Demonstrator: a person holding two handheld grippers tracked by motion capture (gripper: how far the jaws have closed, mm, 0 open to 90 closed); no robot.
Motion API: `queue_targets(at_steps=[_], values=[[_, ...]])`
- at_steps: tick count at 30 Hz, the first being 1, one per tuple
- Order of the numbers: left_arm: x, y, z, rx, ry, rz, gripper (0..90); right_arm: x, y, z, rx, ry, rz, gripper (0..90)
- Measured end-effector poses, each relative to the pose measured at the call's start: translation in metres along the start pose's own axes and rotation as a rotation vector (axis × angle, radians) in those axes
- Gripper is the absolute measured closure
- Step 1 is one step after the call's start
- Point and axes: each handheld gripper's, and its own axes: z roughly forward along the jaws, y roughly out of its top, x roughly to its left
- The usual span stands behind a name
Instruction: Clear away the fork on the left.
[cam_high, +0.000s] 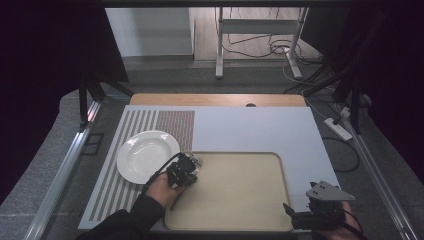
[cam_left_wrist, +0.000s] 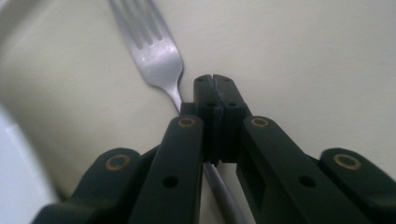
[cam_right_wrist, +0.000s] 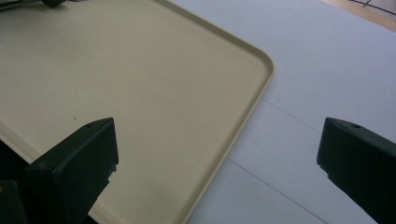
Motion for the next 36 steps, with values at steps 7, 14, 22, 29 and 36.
queue_targets(at_steps=[7, 14, 22, 29, 36], values=[[0.014, -0.006, -0.003, 0.010, 0.020, -0.038, 88.8, 0.000, 0.000, 0.000, -0.001, 0.000, -0.004, 0.0], [0.021, -0.009, -0.004, 0.011, 0.018, -0.070, 86.4, 0.000, 0.000, 0.000, 0.002, 0.000, -0.007, 0.0], [0.024, -0.011, -0.010, -0.036, -0.033, -0.100, 84.6, 0.000, 0.000, 0.000, 0.001, 0.000, -0.007, 0.0], [0.024, -0.014, -0.025, -0.134, -0.061, -0.091, 64.6, 0.001, 0.000, 0.000, 0.000, -0.001, -0.007, 0.0], [0.020, -0.017, -0.042, -0.209, -0.061, -0.036, 52.0, 0.001, 0.000, 0.000, 0.001, 0.000, -0.007, 0.0]])
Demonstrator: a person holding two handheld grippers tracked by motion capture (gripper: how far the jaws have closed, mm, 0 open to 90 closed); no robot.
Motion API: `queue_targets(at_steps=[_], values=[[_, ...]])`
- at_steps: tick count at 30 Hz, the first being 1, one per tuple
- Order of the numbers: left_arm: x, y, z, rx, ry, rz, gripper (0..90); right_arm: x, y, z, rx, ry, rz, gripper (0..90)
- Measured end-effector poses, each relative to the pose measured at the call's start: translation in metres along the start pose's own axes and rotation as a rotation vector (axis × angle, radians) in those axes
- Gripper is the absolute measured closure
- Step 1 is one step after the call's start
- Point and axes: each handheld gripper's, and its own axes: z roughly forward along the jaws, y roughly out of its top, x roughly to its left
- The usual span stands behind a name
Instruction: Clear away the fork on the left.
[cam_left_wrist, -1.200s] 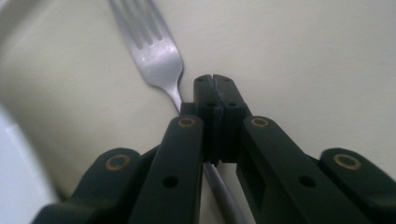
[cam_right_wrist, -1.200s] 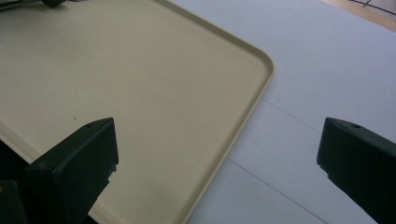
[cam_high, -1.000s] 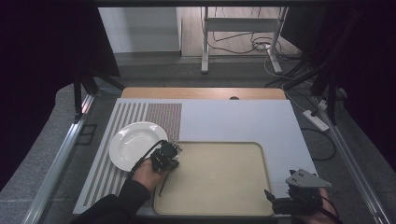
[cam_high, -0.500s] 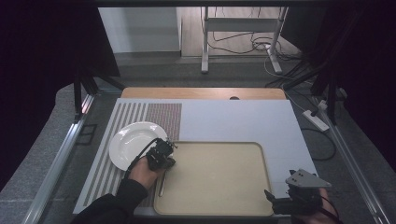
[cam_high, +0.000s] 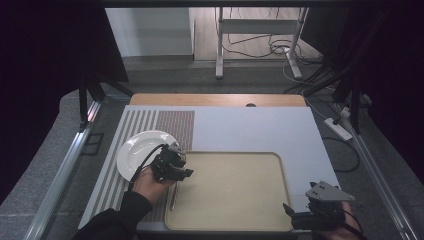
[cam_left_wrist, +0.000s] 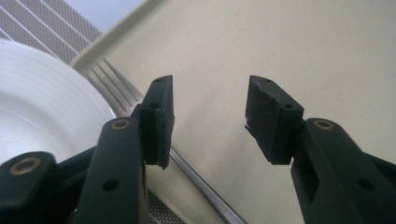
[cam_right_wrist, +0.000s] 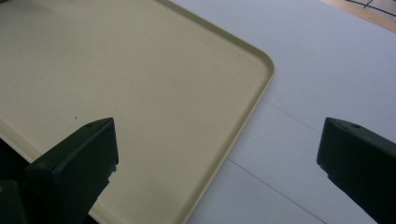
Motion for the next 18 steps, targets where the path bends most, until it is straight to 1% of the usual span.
queue_targets(at_steps=[1, 3, 5, 11, 14, 16, 17, 18], values=[[0.000, 0.000, -0.002, -0.005, -0.006, 0.002, 52.0, 0.000, 0.000, 0.000, 0.000, 0.000, 0.000, 0.0], [0.000, -0.002, -0.006, -0.021, 0.002, 0.004, 46.9, 0.000, 0.000, 0.000, 0.000, 0.000, 0.000, 0.0], [0.003, -0.004, -0.010, -0.032, 0.003, -0.002, 43.3, 0.000, 0.000, 0.000, -0.001, 0.000, 0.000, 0.0], [0.014, -0.014, -0.021, -0.074, -0.012, -0.050, 28.7, 0.000, 0.000, 0.000, 0.000, 0.000, 0.001, 0.0], [0.017, -0.017, -0.024, -0.089, -0.008, -0.073, 21.7, 0.000, 0.000, 0.000, -0.002, 0.002, 0.002, 0.0], [0.019, -0.019, -0.026, -0.097, -0.014, -0.083, 19.2, 0.000, 0.000, 0.000, -0.002, 0.003, 0.002, 0.0], [0.020, -0.020, -0.027, -0.102, -0.018, -0.090, 16.4, 0.000, 0.000, 0.000, -0.002, 0.003, 0.002, 0.0], [0.021, -0.021, -0.028, -0.105, -0.024, -0.096, 16.4, 0.000, 0.000, 0.000, -0.002, 0.003, 0.002, 0.0]])
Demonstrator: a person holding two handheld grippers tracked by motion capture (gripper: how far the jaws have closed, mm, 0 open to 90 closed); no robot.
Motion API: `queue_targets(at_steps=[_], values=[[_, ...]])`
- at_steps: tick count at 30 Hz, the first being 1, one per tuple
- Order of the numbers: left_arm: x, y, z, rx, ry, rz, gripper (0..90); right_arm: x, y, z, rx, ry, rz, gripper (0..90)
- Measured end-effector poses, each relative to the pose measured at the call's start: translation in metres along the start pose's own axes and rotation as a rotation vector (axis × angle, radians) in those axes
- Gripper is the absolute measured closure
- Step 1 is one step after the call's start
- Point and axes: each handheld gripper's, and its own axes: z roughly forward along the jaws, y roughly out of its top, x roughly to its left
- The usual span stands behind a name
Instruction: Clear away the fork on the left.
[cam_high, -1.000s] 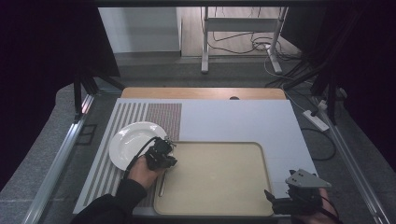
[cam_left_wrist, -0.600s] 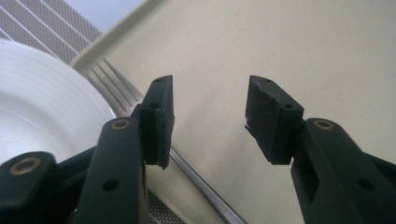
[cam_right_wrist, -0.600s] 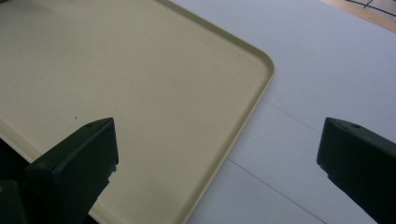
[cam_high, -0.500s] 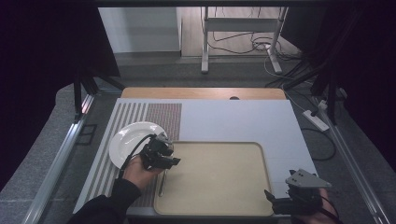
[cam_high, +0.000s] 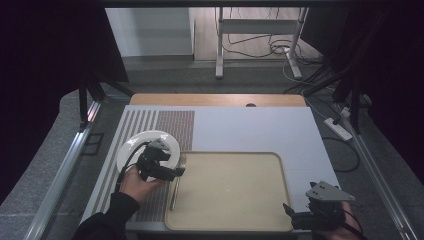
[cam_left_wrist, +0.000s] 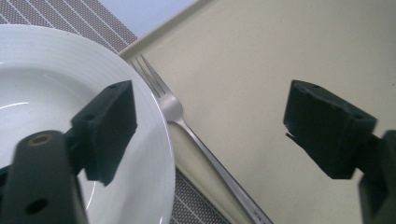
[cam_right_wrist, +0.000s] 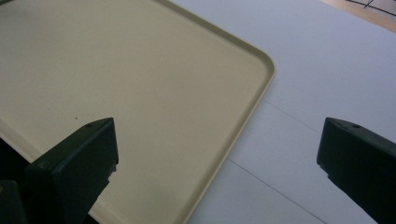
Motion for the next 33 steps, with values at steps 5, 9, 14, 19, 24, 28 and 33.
queue_targets(at_steps=[5, 9, 14, 19, 24, 28, 33], values=[[0.003, -0.003, -0.004, -0.005, -0.015, -0.020, 13.4, 0.000, 0.000, 0.000, -0.001, 0.002, 0.002, 0.0], [0.004, -0.005, -0.007, -0.002, -0.025, -0.024, 9.4, 0.000, 0.000, 0.000, -0.002, 0.002, 0.001, 0.0], [0.006, -0.008, -0.011, -0.005, -0.027, -0.026, 6.0, 0.000, 0.000, 0.000, -0.001, 0.002, 0.002, 0.0], [0.008, -0.011, -0.016, -0.028, -0.037, -0.036, 2.9, 0.000, 0.000, 0.000, -0.001, 0.001, 0.000, 0.0], [0.008, -0.014, -0.019, -0.047, -0.040, -0.034, 0.5, 0.000, 0.000, 0.000, -0.002, 0.001, 0.001, 0.0], [0.008, -0.016, -0.023, -0.068, -0.034, -0.034, 0.1, 0.000, 0.000, 0.000, -0.002, 0.000, 0.000, 0.0], [0.007, -0.020, -0.027, -0.085, -0.020, -0.035, 0.1, 0.000, 0.000, 0.000, -0.001, 0.000, 0.001, 0.0]])
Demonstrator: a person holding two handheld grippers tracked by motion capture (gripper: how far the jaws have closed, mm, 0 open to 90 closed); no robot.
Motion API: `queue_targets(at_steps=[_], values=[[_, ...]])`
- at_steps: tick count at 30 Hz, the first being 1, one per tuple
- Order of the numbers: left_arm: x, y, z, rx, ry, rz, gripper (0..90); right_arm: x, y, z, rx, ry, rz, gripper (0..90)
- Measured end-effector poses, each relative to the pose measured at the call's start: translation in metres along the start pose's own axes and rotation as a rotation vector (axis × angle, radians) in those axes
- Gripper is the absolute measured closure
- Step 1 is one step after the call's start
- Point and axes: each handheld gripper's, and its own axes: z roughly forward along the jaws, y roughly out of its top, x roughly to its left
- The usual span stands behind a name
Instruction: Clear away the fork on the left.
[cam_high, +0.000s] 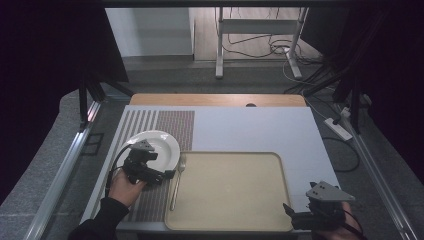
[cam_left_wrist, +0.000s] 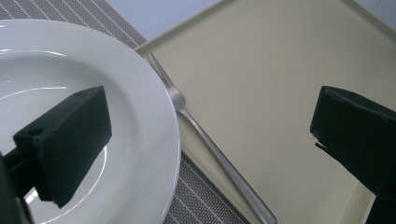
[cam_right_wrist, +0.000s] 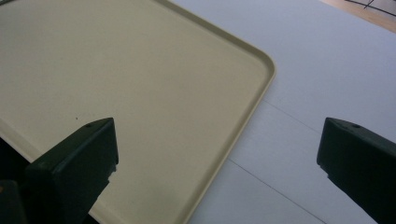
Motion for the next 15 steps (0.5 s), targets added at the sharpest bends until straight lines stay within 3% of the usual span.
queue_targets(at_steps=[15], values=[[-0.008, -0.011, -0.013, -0.044, 0.028, 0.010, 0.0, -0.001, 0.000, 0.000, -0.006, 0.007, 0.014, 0.0]])
